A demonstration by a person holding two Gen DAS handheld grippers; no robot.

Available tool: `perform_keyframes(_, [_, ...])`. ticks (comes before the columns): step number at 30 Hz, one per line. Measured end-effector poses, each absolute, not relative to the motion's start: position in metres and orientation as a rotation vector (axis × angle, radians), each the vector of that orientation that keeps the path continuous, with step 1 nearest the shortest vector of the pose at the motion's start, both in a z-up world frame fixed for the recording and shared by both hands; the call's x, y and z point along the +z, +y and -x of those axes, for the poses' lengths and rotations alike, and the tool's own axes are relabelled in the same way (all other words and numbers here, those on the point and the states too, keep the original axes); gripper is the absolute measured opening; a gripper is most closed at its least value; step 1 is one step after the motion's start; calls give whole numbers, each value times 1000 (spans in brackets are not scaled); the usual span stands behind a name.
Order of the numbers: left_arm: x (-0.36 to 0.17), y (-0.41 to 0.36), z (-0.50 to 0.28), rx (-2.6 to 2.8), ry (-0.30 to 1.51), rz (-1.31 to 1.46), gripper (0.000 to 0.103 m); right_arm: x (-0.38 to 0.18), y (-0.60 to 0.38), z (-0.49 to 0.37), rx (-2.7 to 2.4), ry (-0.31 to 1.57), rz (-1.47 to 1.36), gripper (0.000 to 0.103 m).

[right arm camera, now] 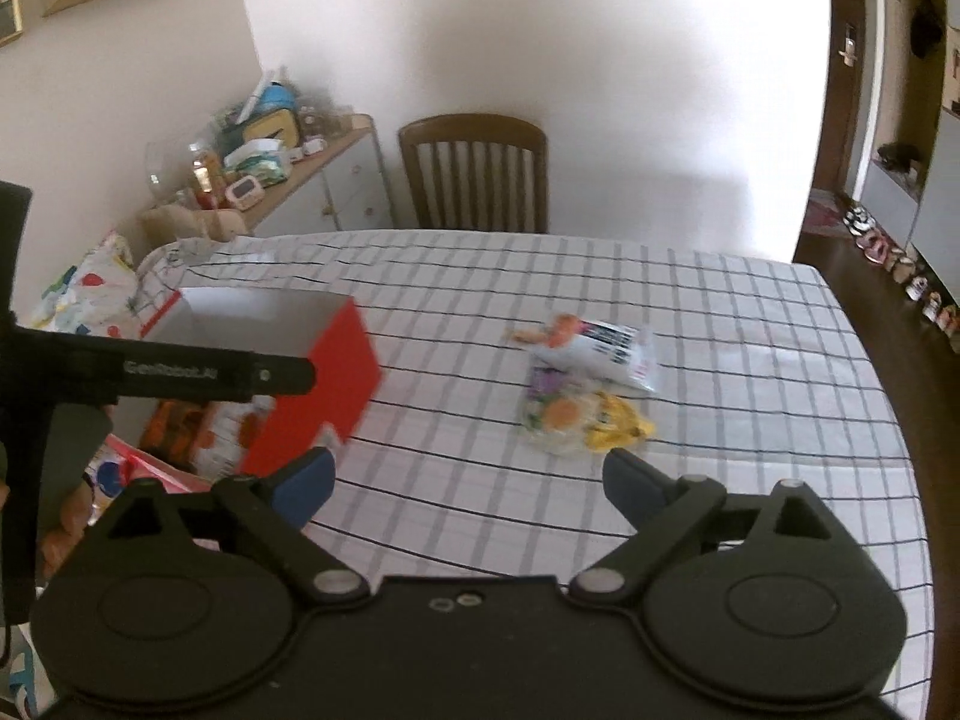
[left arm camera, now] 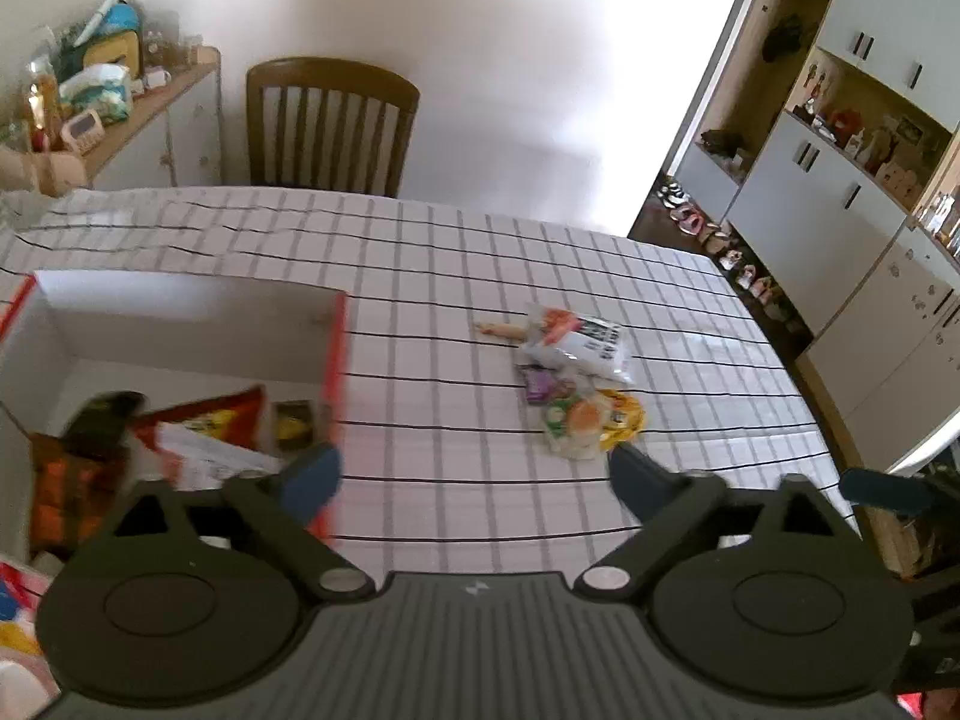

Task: Organize snacks
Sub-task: 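Grasp the clear bun packet with the left gripper while the right grasps the yellow chip packet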

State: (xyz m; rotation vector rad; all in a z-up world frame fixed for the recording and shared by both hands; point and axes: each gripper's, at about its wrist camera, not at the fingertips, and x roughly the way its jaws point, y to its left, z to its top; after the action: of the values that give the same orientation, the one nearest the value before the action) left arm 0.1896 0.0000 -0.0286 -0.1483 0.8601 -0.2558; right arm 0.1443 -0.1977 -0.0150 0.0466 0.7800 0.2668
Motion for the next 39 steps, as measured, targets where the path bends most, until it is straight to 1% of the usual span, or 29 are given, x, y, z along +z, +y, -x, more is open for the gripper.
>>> perform_keyframes(9, [-48,-51,-213,-225,889,143,103,-45,-253,-162,236,813,-41,96])
perform_keyframes(19, [-96,-94,-241,-201,961,44,103,-72,-292,-203,215,836,-55,93])
perform_keyframes(22, [-109,-105,-250,-205,990,20,103,-80,-300,-217,207,852,-73,90])
perform_keyframes(23, [-114,-108,-253,-206,998,16,103,-82,-302,-222,211,862,-85,87])
perform_keyframes(25, [-121,-113,-259,-216,1010,10,103,-86,-304,-230,219,878,-117,86])
perform_keyframes(34, [-153,-122,-291,-196,1055,12,103,-107,-295,-272,225,930,-177,73])
perform_keyframes(39, [-163,-127,-299,-182,1027,-22,103,-121,-287,-290,239,972,-210,62])
